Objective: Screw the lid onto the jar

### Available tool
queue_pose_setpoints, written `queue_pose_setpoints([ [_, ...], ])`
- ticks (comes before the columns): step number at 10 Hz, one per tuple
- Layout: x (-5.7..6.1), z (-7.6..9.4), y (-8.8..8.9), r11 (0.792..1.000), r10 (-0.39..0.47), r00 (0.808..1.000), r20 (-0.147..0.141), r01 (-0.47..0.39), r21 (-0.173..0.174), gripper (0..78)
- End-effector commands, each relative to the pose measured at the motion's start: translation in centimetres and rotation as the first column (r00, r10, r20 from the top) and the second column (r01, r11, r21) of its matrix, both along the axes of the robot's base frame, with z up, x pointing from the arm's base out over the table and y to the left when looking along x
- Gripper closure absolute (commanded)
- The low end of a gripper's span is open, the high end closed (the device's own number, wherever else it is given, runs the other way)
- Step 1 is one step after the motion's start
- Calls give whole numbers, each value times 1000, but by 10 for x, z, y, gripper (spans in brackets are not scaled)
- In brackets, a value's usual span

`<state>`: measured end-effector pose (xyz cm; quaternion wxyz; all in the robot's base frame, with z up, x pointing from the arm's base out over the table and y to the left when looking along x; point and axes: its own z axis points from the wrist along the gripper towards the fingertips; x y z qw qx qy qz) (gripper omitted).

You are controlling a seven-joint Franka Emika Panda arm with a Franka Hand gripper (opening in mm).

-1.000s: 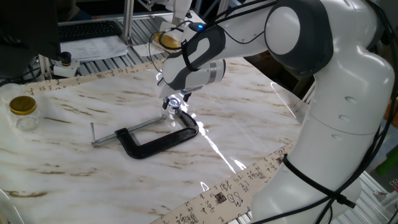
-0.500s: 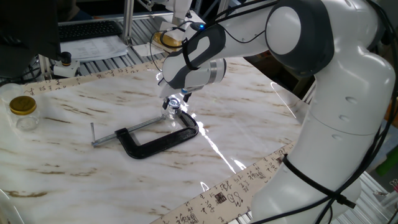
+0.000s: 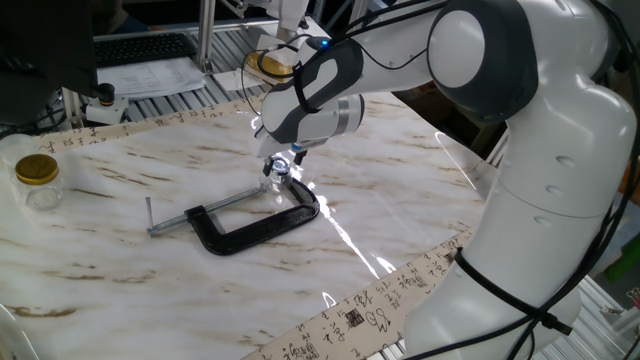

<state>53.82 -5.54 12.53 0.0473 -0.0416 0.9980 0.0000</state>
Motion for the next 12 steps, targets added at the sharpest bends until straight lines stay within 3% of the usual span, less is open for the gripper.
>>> queue_pose_setpoints([
  [1,-1,1,0,1000,-2,1000,3,2,0,764],
  [7,-1,1,0,1000,-2,1000,3,2,0,764],
  [8,-2,1,0,997,-80,997,13,80,19,764],
  [10,-2,1,0,991,-133,991,22,132,34,764],
  [12,-2,1,0,981,-181,983,19,179,78,764],
])
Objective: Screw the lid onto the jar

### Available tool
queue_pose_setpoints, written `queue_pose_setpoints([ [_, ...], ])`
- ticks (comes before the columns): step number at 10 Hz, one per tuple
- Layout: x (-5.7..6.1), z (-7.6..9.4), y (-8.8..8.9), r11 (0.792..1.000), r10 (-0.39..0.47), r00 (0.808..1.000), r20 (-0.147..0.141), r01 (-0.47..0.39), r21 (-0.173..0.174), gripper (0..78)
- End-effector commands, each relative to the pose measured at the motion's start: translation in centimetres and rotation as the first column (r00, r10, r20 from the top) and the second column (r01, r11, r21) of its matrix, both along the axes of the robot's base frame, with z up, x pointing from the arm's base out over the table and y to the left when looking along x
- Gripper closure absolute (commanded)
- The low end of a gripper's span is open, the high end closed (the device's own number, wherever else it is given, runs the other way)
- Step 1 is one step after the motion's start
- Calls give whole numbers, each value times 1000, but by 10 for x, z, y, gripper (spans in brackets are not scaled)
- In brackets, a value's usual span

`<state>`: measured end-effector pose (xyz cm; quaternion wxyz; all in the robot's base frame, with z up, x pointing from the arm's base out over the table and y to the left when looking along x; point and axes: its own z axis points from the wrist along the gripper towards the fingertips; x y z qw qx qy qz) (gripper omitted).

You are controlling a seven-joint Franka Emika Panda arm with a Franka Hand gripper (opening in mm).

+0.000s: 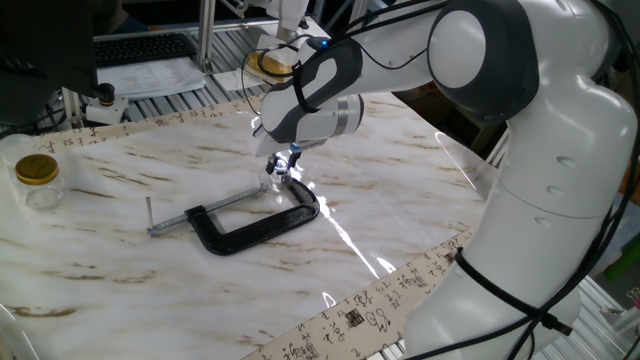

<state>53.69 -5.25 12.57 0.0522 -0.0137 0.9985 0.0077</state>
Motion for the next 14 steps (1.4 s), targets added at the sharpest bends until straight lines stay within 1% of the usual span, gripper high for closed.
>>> queue_pose_setpoints([
  [1,0,0,-3,990,-130,991,14,129,62,764],
  [3,0,0,-3,985,-167,985,36,164,61,764],
  [8,0,0,-3,981,-189,980,56,186,60,764],
  [11,-4,-5,-3,981,-185,982,36,183,58,764],
  [12,-5,-6,-3,981,-187,982,8,187,54,764],
  [13,-5,-6,-4,981,-186,982,-13,187,50,764],
  [14,-6,-6,-4,981,-188,982,-18,189,49,764],
])
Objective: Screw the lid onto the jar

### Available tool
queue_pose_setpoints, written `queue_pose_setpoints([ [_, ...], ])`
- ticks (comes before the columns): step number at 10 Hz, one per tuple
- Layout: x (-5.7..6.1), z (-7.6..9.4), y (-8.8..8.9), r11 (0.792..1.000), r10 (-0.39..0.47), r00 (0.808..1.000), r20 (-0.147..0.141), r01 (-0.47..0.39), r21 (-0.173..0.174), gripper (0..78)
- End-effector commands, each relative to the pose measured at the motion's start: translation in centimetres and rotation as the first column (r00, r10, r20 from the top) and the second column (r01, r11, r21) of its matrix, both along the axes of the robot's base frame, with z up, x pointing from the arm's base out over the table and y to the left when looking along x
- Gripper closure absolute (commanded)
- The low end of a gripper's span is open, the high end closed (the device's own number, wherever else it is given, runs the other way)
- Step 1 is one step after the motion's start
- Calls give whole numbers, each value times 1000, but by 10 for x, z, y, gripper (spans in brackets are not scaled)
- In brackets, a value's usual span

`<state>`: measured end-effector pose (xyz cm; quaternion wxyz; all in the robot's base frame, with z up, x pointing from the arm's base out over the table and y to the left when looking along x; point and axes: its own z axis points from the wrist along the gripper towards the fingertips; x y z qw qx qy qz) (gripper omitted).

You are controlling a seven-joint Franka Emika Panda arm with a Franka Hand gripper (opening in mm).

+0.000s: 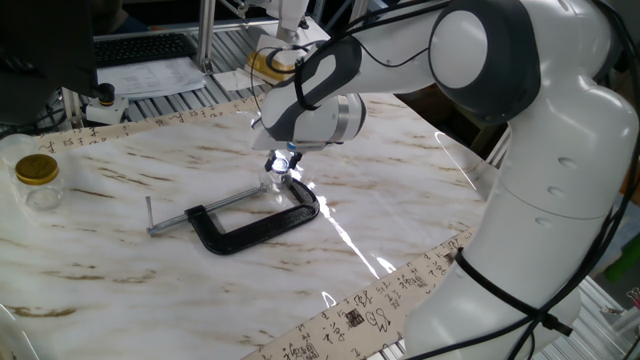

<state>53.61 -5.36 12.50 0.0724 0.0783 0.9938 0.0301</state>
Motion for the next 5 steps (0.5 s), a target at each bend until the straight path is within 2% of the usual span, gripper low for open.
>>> queue_pose_setpoints([
  [1,-5,-6,-2,1000,-12,998,-69,12,0,764],
  [5,-5,-6,-2,999,-47,996,-74,47,4,764],
])
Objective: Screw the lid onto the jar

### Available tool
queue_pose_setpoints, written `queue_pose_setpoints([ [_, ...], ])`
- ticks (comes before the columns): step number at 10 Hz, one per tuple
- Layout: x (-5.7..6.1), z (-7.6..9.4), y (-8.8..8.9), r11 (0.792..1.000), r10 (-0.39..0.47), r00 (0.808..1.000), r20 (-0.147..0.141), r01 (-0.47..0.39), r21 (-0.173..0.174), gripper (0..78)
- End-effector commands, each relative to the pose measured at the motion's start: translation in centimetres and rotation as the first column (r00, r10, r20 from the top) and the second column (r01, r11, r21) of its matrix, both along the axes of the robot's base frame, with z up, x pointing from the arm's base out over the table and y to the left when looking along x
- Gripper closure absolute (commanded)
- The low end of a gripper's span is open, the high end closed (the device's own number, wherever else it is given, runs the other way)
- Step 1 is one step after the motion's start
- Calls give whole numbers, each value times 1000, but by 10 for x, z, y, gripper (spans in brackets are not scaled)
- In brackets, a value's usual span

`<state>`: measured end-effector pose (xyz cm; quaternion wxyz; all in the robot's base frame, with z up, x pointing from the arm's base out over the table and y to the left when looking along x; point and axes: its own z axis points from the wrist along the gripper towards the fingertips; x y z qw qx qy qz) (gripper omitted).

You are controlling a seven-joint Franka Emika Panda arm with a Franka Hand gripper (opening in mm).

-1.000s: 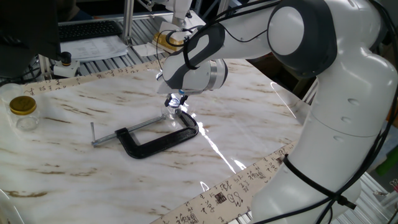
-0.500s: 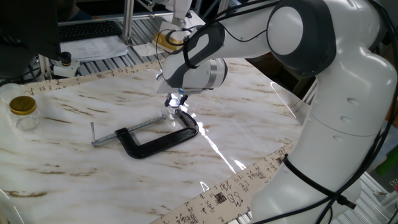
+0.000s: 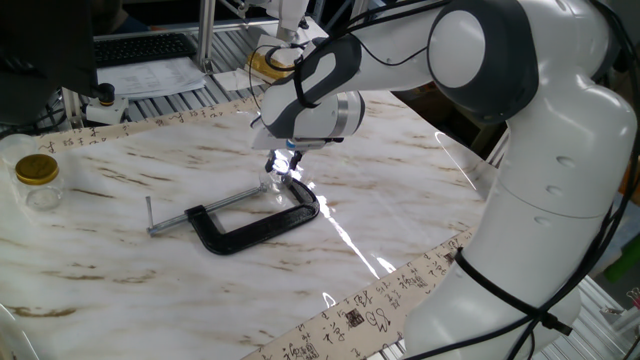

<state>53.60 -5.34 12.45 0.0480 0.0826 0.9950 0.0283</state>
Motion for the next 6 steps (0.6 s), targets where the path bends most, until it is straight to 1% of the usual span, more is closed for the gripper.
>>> queue_pose_setpoints([
  [1,-5,-6,-3,997,-74,997,-24,75,7,764],
  [3,-5,-6,-3,987,-158,987,-34,158,16,764],
  [5,-5,-6,-3,967,-254,966,-43,255,24,764],
  [6,-5,-7,-3,961,-273,961,-44,275,25,764],
])
